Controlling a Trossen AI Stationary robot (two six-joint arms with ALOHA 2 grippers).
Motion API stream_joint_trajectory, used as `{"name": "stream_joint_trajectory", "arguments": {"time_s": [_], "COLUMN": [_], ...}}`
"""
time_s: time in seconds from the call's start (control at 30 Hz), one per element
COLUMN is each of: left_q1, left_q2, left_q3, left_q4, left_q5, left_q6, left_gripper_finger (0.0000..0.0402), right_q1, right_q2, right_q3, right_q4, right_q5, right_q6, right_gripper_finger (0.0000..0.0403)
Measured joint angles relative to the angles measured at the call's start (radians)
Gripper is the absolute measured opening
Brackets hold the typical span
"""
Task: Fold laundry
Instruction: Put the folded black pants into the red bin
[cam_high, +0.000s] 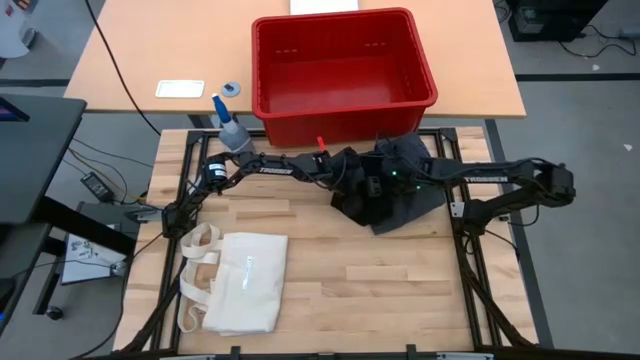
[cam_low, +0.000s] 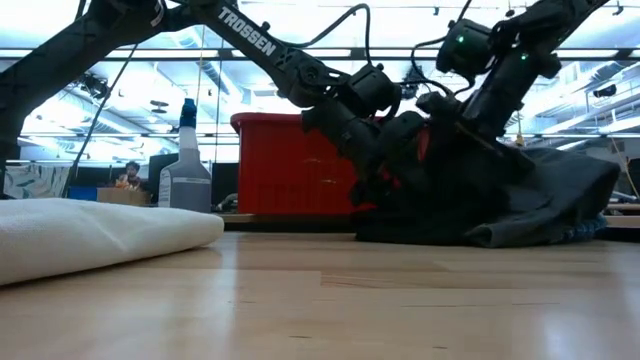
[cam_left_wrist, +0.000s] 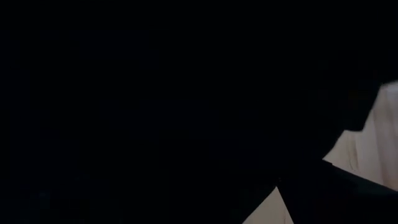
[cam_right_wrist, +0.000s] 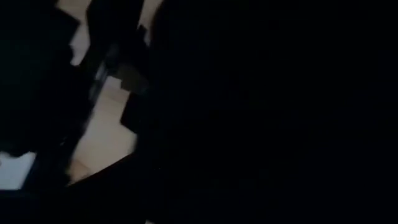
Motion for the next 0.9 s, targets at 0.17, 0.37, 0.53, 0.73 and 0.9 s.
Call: {"name": "stream_joint_trajectory", "arguments": {"time_s": [0.17, 0.37, 0.53, 0.73, 0.9], "left_q1": [0.001, 0.021, 0.045, 0.103, 0.173], "left_q2": [-0.007, -0.046, -0.177, -0.329, -0.411], "left_q3": [0.0, 0.0, 0.0, 0.003, -0.046], "left_q4": [-0.012, -0.046, -0.18, -0.238, -0.212], "left_q5": [0.026, 0.093, 0.137, 0.065, 0.069], "left_q6": [0.0, 0.023, 0.169, 0.317, 0.372], "left_gripper_finger": [0.0292, 0.0292, 0.0292, 0.0292, 0.0292], "right_q1": [-0.002, -0.029, -0.053, -0.073, -0.106], "right_q2": [0.025, -0.021, -0.141, -0.262, -0.289], "right_q3": [0.0, 0.0, 0.047, 0.145, 0.257], "right_q4": [-0.015, -0.021, -0.094, -0.198, -0.192], "right_q5": [0.022, 0.024, -0.002, -0.049, -0.044], "right_q6": [-0.027, -0.118, -0.156, -0.198, -0.213], "right_gripper_finger": [0.0238, 0.0044, 0.0045, 0.0045, 0.0046]}}
